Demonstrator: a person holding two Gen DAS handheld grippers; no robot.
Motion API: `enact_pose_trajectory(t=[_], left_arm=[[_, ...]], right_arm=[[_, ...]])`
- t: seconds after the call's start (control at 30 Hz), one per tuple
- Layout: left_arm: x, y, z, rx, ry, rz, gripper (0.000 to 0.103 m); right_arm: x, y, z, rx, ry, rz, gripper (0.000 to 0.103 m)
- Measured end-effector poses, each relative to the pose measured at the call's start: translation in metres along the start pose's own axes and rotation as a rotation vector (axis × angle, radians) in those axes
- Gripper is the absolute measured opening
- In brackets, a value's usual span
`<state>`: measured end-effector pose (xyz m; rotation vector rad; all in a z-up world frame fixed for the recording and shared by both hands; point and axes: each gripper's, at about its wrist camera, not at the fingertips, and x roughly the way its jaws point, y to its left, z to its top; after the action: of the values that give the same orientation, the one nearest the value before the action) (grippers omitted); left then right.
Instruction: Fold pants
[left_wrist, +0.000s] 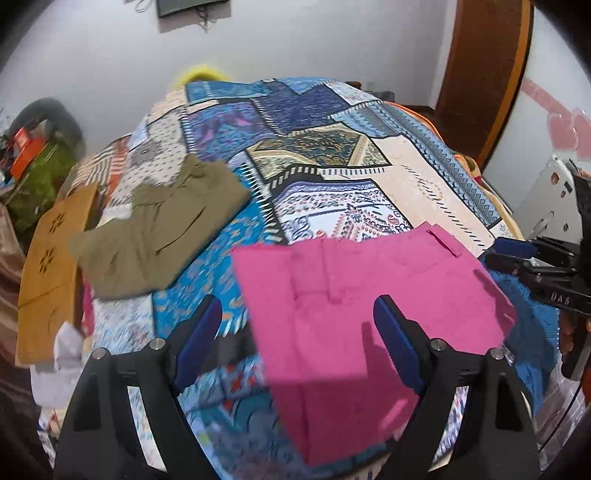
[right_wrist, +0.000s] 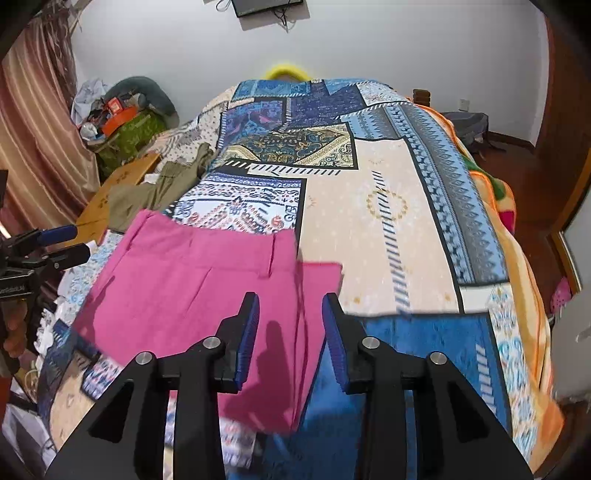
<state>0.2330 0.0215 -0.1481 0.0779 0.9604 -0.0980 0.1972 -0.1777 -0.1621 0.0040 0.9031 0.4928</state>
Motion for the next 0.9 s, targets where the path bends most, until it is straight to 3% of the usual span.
enact_pose_trajectory(t=[0.07,0.2,0.27,0.37,0.57,0.73,0.9], left_arm=[[0.018,-0.004,0.006,0.019,0.03,0.0,0.075],[0.047,-0.004,0.009,0.013,0.104,-0.045,0.057],[0.055,-0.004,0.009,0.009,0.125,-0.091,0.041],[0.057,-0.008,0.011,0.031,0.109,-0.055,0.035],[0.066,-0.006,0.01,0.038,0.103,0.034,0.036],[0.063,0.001,0.012,0.005,0.105,0.014,0.037],[0.03,0.002,0.01,0.004,0.06,0.026,0.044]], right_arm=[[0.015,0.001,0.006,-0.022,0.039,0.017,0.048],[0.044,0.005,0.011,-0.064,0.089,0.022,0.048],[0.051,0.007,0.011,-0.074,0.083,0.055,0.047],[0.056,0.011,0.01,-0.091,0.073,0.087,0.035],[0.055,0.02,0.001,-0.203,0.063,0.015,0.025],[0.057,0.013,0.004,-0.138,0.091,0.022,0.024],[0.042,0.014,0.006,-0.131,0.096,-0.009,0.025]])
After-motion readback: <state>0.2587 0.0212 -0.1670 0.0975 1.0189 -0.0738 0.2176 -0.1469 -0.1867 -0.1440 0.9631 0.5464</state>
